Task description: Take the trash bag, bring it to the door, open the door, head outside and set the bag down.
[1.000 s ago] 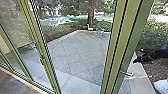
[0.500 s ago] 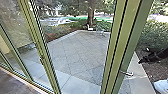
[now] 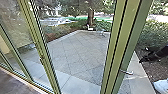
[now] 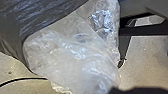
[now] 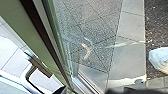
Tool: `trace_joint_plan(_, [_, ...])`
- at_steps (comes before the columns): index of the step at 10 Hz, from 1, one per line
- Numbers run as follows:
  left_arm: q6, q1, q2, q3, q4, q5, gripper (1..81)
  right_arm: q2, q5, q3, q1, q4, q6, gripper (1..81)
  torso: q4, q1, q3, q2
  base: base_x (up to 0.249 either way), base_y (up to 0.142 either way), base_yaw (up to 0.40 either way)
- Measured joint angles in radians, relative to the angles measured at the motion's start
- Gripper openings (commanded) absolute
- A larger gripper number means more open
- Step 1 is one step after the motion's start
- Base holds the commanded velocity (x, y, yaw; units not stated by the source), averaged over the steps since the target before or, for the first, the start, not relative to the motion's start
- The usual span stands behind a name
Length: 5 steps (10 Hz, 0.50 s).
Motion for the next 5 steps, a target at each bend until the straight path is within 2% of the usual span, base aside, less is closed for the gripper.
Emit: trace_joint_plan(5, [-0.006, 0.0, 0.0, 0.0, -0.002, 0.0, 1.0, 0.046, -0.004, -0.097, -0.001, -0.028, -0.071, 81.1, 0.0, 0.0, 0.0, 0.0, 0.0, 0.0, 0.0])
